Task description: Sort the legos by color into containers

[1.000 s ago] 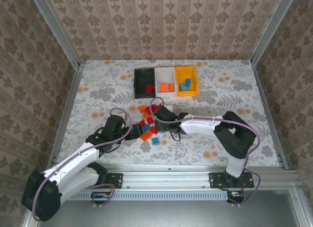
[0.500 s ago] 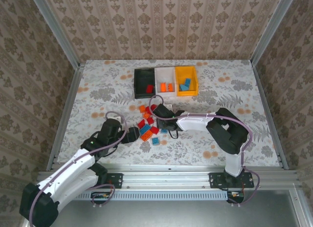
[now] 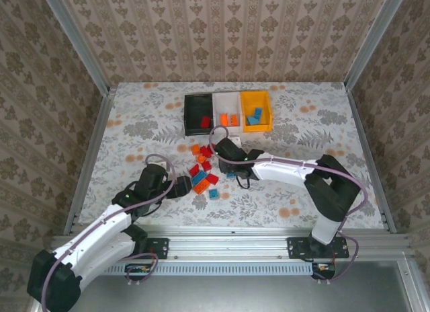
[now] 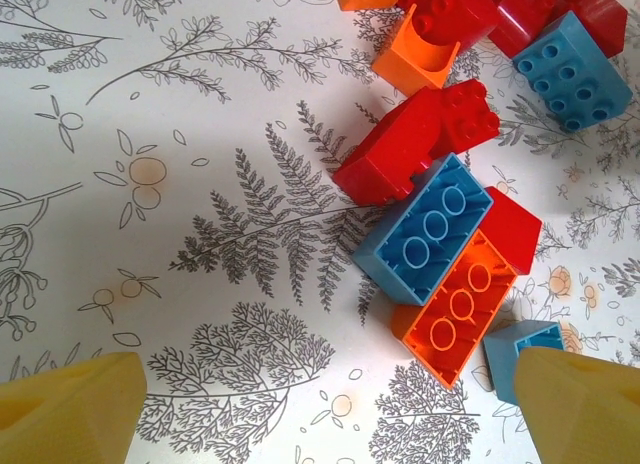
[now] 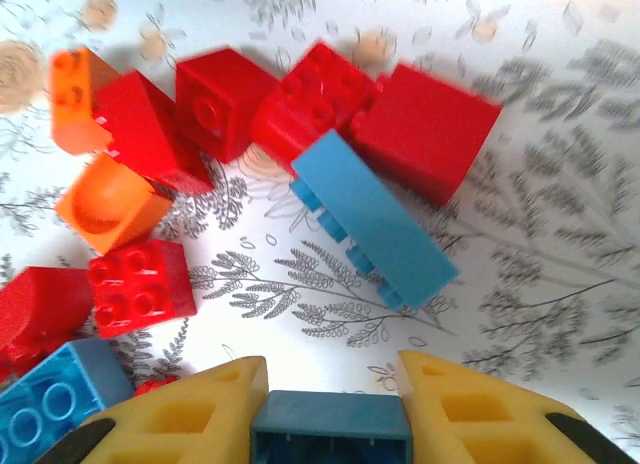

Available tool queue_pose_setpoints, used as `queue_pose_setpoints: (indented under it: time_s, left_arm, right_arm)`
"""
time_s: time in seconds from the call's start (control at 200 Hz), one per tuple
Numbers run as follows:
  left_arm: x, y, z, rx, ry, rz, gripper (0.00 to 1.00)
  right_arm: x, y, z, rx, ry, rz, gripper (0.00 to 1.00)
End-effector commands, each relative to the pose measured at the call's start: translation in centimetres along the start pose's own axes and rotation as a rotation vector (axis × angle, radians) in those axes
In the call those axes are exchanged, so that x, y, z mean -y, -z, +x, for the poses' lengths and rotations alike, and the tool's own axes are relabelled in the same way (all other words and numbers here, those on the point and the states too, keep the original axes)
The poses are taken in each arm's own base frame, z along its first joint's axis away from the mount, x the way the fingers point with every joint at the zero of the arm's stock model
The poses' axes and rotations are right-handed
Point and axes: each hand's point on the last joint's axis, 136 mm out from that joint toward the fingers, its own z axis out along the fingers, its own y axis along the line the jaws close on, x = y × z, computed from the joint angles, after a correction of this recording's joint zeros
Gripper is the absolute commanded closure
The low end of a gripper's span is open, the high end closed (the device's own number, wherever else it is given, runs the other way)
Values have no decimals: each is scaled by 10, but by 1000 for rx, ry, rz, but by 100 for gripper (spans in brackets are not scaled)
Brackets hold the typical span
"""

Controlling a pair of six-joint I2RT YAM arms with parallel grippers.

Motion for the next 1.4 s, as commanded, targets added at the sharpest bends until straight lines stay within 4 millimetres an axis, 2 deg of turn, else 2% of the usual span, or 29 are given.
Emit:
queue_pose_setpoints:
  time_s: [0.0, 0.12, 0.245, 0.32, 0.415, 0.535, 0.67, 0.78, 0.87, 0.965, 1.03, 1.14, 1.2, 1.305, 1.395]
  left_arm:
    - [22, 0, -13, 12, 17, 91, 3]
    - [51, -13, -15, -36, 56, 222, 0]
    - [83, -26, -13, -125, 82, 331, 0]
    - [86, -31, -12, -109, 98, 336, 0]
    - [85, -32, -11, -103, 110, 331, 0]
    - [85, -27, -10, -123, 89, 314, 0]
    - [81, -19, -13, -111, 70, 282, 0]
    - [77, -16, -14, -97, 71, 269, 0]
    - [75, -16, -13, -101, 72, 258, 0]
    - [77, -15, -14, -100, 76, 260, 0]
    - [77, -13, -15, -100, 75, 259, 0]
    - [78, -10, -19, -92, 69, 258, 0]
    - [79, -9, -20, -90, 65, 256, 0]
    - [79, -6, -22, -83, 62, 255, 0]
    - [79, -3, -23, -73, 62, 257, 0]
  right_arm:
    - [29, 22, -48, 94, 41, 86, 66]
    - [69, 21, -93, 158, -22, 149, 65]
    - [106, 13, -132, 195, -41, 241, 65]
    - [125, 0, -154, 198, -62, 261, 65]
    - [144, -26, -172, 172, -88, 265, 65]
    - [147, -61, -186, 125, -62, 250, 65]
    - [154, -95, -191, 81, -33, 278, 64]
    - [157, -114, -195, 61, -32, 275, 64]
    - [156, -122, -194, 48, -30, 274, 56]
    - [156, -117, -200, 65, -26, 277, 43]
    - [154, -103, -210, 100, -28, 269, 40]
    - [140, -64, -229, 183, -25, 226, 39]
    - [128, -40, -231, 222, -13, 197, 39]
    - [99, -14, -202, 231, 17, 105, 39]
    - [82, -10, -153, 186, 46, 40, 38]
